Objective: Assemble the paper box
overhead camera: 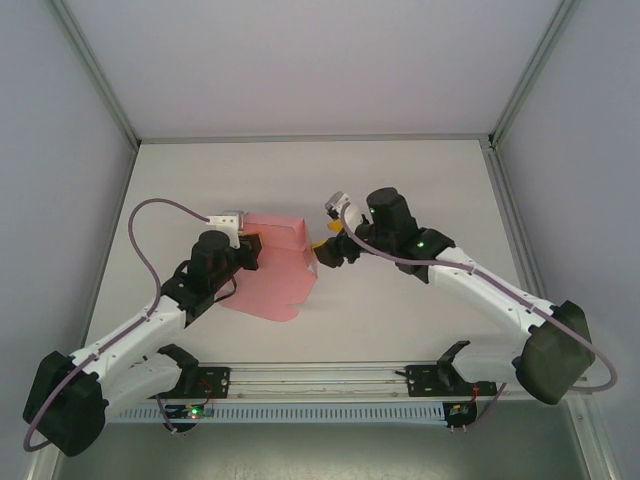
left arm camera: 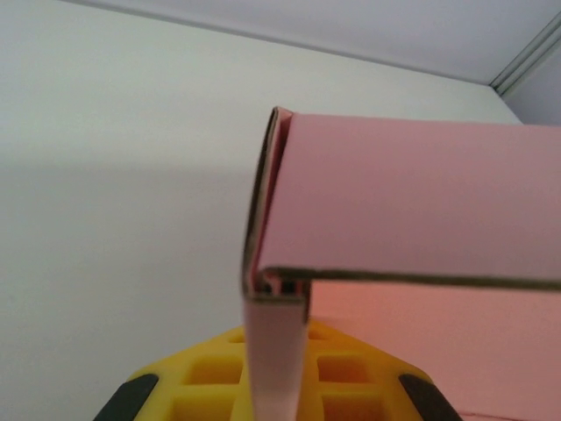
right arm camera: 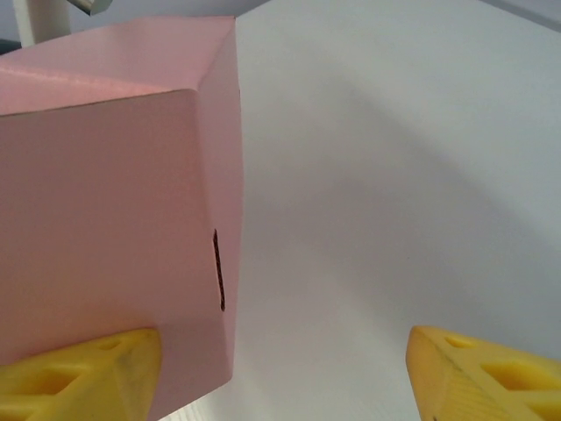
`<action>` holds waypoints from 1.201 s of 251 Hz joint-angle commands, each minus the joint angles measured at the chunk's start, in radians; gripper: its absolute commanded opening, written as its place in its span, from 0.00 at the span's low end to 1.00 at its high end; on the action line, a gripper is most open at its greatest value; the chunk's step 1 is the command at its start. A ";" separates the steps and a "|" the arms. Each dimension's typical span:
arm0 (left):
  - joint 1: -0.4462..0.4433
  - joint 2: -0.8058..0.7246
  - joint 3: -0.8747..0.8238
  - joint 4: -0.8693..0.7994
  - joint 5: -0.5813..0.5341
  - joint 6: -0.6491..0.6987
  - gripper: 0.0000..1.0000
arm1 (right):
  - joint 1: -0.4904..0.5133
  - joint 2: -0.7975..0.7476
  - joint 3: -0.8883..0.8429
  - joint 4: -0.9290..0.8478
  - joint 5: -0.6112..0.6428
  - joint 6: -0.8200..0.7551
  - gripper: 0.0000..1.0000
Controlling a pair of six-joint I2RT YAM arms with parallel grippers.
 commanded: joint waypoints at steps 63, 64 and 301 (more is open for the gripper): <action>0.011 0.031 0.056 -0.004 -0.068 -0.023 0.00 | 0.124 0.074 0.045 0.136 0.232 0.131 0.73; 0.011 0.032 0.056 -0.004 -0.070 -0.023 0.00 | 0.125 0.075 0.046 0.135 0.233 0.132 0.73; 0.011 0.016 0.056 -0.008 0.008 0.103 0.00 | 0.163 0.058 0.086 0.006 0.082 0.072 0.74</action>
